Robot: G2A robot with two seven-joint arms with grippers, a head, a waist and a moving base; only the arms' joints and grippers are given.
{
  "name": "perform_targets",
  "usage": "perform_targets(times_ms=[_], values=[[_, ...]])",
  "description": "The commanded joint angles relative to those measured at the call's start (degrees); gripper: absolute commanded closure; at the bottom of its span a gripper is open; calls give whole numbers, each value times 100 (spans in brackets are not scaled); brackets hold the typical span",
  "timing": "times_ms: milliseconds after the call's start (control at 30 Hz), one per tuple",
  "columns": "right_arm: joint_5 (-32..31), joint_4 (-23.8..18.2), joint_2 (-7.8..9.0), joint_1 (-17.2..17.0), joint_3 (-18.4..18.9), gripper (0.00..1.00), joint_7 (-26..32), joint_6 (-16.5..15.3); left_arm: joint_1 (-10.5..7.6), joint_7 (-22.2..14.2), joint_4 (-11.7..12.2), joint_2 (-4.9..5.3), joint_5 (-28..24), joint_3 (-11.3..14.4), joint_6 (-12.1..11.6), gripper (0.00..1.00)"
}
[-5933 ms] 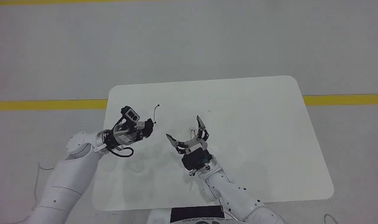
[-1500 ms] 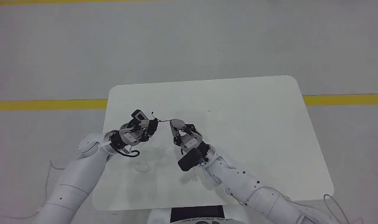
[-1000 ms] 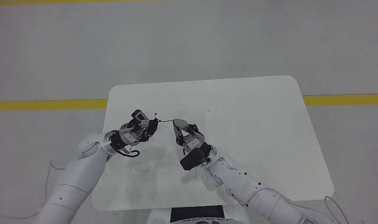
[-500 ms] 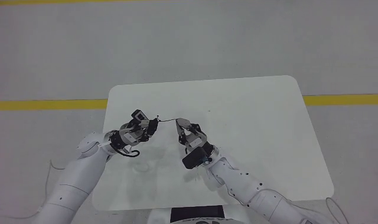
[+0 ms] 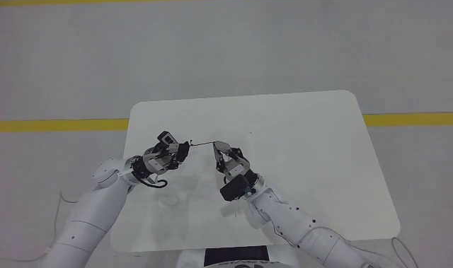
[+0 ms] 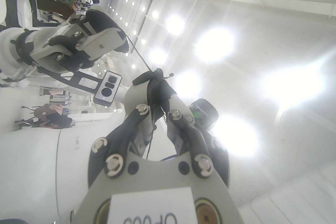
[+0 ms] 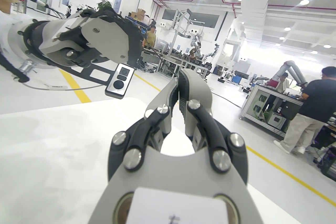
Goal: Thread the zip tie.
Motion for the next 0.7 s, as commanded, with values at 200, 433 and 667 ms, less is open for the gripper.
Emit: perform_targets(times_ms=[200, 433, 667], values=[[0, 9, 8, -31, 42, 100, 7, 0, 0, 0, 0, 0, 0, 0, 0, 100], [0, 20, 18, -65, 105, 100, 14, 0, 0, 0, 0, 0, 0, 0, 0, 100], [0, 7, 22, -120, 200, 100, 37, 0, 0, 0, 0, 0, 0, 0, 0, 100]])
